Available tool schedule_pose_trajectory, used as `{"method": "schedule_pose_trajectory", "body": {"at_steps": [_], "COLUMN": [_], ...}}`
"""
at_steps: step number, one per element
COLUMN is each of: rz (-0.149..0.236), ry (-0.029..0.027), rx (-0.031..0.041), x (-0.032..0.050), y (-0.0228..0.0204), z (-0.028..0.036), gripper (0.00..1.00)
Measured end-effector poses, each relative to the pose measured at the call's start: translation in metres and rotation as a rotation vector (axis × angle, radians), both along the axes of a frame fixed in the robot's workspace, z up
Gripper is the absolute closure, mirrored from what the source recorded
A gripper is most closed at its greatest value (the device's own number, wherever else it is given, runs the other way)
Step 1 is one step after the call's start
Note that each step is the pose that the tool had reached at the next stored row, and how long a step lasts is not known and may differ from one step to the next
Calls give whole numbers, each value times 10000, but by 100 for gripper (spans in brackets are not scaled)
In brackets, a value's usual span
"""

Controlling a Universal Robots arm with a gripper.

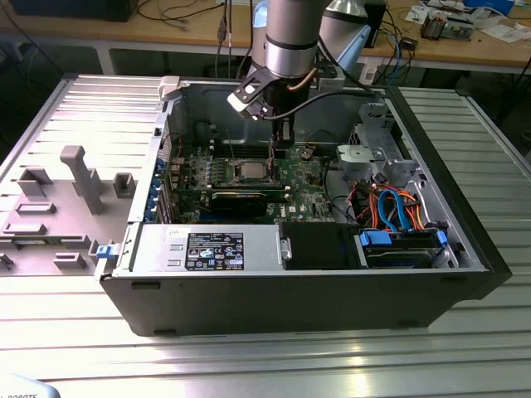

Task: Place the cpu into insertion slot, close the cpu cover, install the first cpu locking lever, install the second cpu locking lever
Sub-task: 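Close the cpu cover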

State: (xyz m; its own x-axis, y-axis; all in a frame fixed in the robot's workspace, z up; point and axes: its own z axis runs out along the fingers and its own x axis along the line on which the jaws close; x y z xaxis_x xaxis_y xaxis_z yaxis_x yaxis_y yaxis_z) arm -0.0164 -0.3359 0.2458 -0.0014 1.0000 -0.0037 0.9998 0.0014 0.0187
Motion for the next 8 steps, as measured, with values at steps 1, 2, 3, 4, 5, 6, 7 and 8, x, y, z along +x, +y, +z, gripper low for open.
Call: {"method": "schedule_pose_trajectory", "body": {"at_steps": [1,2,3,4,5,6,7,8], "rz": [0,1,1,0,0,1,1,-3], "ry": [0,0,0,0,0,0,0,0], "rx": [0,0,0,0,0,0,0,0], "x": [-2,-5,-7,-8,-8,-8,-8,-13], "y": [0,0,0,0,0,0,0,0], "z": [0,0,0,0,0,0,0,0], "gripper": [89,89,89,89,89,89,89,89]}}
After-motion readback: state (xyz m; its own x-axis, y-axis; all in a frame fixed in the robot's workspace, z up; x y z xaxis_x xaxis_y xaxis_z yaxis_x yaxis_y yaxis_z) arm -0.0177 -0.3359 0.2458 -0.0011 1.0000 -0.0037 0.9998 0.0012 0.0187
